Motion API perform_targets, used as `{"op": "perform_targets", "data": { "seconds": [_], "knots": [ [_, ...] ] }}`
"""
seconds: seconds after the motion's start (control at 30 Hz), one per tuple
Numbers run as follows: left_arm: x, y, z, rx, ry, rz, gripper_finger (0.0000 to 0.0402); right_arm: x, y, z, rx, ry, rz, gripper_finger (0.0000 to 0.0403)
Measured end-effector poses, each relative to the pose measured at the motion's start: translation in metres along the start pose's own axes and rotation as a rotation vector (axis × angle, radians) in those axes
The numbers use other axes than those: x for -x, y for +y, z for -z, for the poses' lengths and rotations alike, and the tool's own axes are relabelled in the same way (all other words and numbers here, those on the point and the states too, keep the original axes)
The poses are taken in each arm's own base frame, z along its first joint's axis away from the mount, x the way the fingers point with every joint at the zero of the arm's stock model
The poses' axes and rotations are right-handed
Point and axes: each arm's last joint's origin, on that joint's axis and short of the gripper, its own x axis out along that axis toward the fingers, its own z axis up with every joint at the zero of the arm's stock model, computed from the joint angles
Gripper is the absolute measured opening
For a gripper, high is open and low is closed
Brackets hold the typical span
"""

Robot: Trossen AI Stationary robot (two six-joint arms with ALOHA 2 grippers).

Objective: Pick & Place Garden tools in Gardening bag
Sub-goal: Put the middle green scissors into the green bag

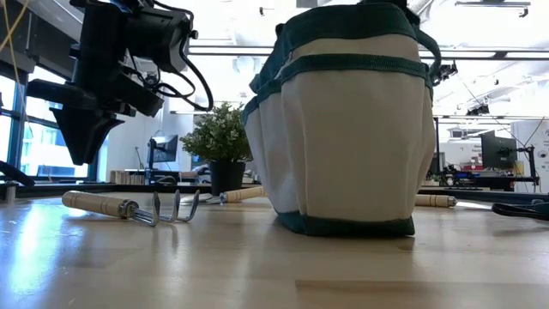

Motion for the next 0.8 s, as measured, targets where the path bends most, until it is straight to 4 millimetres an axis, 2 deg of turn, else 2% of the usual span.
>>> {"op": "perform_targets", "data": {
  "seconds": [0.1,0.2,0.3,0.63,0.8],
  "knots": [
    [0.0,0.0,0.0,0.0,-0.003,0.001,0.01,0.014,0.003,-0.01,0.009,-0.014,-0.047,0.022],
    [0.0,0.0,0.0,0.001,-0.005,0.001,0.01,0.027,0.004,-0.012,0.038,0.059,-0.133,0.022],
    [0.0,0.0,-0.001,0.001,-0.008,0.002,0.01,0.035,0.001,-0.013,-0.051,0.135,-0.161,0.022],
    [0.0,-0.001,-0.006,0.009,-0.058,0.017,0.01,0.062,-0.021,-0.001,-0.196,0.443,-0.038,0.022],
    [0.0,-0.002,-0.005,0.008,-0.054,0.021,0.01,0.068,-0.025,0.006,-0.331,0.635,-0.013,0.022]
  ]
}}
